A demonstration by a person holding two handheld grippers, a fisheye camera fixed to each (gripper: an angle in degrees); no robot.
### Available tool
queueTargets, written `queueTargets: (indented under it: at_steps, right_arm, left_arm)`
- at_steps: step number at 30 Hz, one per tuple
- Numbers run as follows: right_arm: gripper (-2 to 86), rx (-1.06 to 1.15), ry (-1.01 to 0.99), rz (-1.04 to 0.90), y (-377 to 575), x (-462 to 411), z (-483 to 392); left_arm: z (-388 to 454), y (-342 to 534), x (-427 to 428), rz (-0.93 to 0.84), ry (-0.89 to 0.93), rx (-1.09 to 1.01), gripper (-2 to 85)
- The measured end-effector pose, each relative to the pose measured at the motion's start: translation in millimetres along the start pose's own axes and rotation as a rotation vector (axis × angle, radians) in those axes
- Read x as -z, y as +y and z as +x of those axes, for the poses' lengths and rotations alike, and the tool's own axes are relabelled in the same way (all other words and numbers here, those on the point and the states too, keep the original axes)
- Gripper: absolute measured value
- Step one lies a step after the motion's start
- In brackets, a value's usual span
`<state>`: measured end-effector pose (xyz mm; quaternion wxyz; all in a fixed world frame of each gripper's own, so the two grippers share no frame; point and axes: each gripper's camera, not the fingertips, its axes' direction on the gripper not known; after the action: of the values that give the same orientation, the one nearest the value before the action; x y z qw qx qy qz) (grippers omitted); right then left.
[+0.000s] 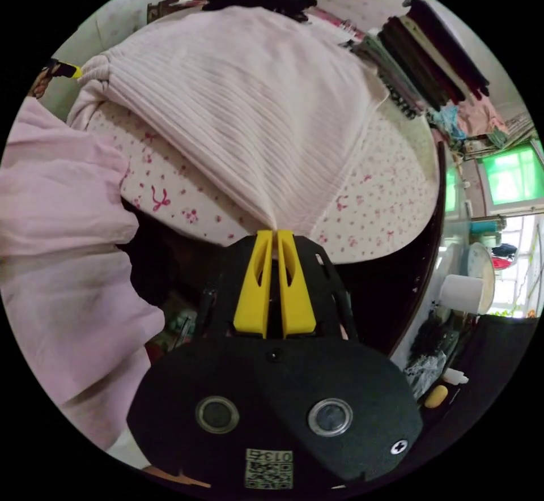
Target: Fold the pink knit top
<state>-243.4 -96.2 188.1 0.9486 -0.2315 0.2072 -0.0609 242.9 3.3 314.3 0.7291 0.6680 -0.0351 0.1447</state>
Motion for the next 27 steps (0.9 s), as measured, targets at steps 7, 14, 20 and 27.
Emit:
queueTargets:
  at_steps: [7,14,20,27]
  right_arm:
    - [4.2,-0.069,0.048,0.074,1.6,27.5,8.4]
    - [4.4,0.053,0.008,0.138,-50.6,22.3,-13.2]
    - [1.6,0.135,-0.019,0.118,-93.4,-3.1,-35.1]
    - [0.2,0.127,0.001,0.088,-109.4,-26.1,-25.9]
  left_arm:
    - [33.7,41.5,-5.1,0.086,-0.051,-0.129,10.1]
    - [94.9,14.7,-81.7,-0.017,-0.093,-0.203,17.7]
    - [89.8,-7.3,-101.9,-0.066,0.007,-0.055,6.4]
    - [150.8,-38.1,-14.7,-0.297,-0.331,-0.388,4.2]
